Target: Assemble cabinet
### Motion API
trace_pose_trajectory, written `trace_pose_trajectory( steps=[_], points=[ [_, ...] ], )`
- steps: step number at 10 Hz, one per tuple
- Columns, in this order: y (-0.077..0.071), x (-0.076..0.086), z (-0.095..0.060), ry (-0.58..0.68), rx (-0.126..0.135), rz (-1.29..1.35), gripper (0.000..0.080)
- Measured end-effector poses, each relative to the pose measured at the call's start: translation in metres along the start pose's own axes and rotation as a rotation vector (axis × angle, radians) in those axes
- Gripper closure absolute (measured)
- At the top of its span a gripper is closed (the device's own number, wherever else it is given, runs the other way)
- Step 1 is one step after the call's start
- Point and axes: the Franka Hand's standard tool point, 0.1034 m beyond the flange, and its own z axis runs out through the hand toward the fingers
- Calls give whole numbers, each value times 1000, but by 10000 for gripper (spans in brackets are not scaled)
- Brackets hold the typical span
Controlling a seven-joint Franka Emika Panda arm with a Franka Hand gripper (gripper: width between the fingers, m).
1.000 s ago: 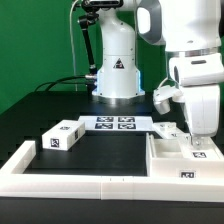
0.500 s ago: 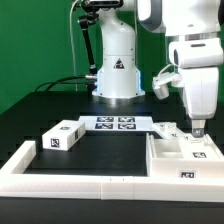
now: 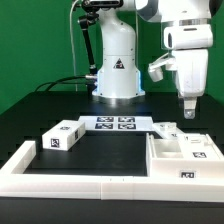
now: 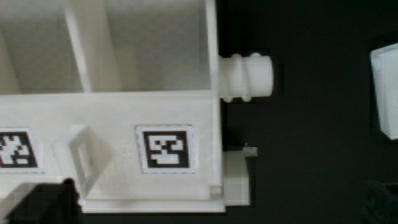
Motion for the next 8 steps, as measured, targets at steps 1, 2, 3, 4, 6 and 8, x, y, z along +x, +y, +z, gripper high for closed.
trace_pose_trajectory(
  steps=[1, 2, 3, 4, 6, 8],
  points=[
    [0, 0, 0, 0, 0, 0, 2],
    [0, 0, 1, 6, -15, -59, 2],
    [-5, 0, 4, 16, -35, -143, 2],
    [-14, 0, 7, 14, -28, -200, 2],
    [-24, 3, 11, -1, -18, -285, 2],
    [-28, 4, 13, -9, -15, -292, 2]
  ],
)
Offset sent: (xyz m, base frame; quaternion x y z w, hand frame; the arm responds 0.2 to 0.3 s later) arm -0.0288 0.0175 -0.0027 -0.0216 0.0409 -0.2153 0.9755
